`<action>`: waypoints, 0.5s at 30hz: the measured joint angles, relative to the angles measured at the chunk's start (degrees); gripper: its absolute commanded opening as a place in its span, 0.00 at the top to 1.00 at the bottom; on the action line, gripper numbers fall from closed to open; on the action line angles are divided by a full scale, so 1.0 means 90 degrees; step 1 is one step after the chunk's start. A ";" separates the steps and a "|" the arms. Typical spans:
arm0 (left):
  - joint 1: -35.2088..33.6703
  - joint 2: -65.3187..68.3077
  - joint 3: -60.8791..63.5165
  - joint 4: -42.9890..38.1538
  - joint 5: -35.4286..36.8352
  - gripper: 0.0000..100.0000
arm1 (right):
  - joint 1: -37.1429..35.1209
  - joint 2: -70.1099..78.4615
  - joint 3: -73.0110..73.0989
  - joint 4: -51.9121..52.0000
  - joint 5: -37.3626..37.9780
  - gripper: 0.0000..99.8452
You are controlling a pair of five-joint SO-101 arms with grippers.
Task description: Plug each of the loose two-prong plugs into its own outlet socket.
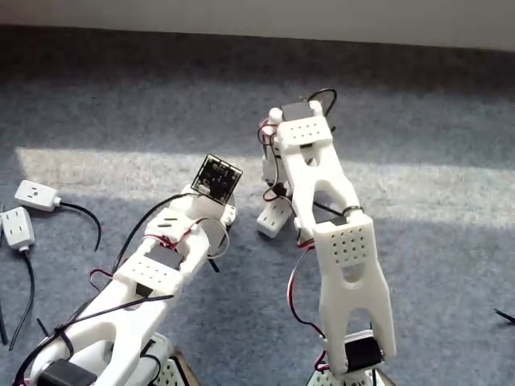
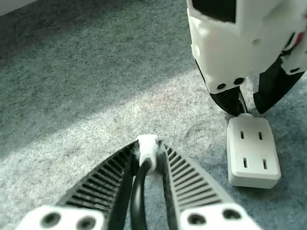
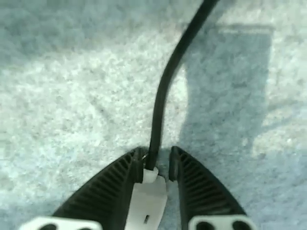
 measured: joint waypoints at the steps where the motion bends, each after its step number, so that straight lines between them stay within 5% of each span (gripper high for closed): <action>1: 0.0000 0.0000 0.0000 -0.0010 0.0000 0.99 | 0.0059 -0.0068 0.0000 0.0000 0.0000 0.69; 9: 0.0000 -0.0039 0.0000 -0.0020 0.0020 0.99 | 0.0440 -0.0703 0.0000 -0.0137 0.0234 0.65; 15: 0.0000 -0.0039 -0.0684 0.0860 0.0459 0.99 | 0.1788 -0.0811 0.0088 -0.0186 0.0274 0.65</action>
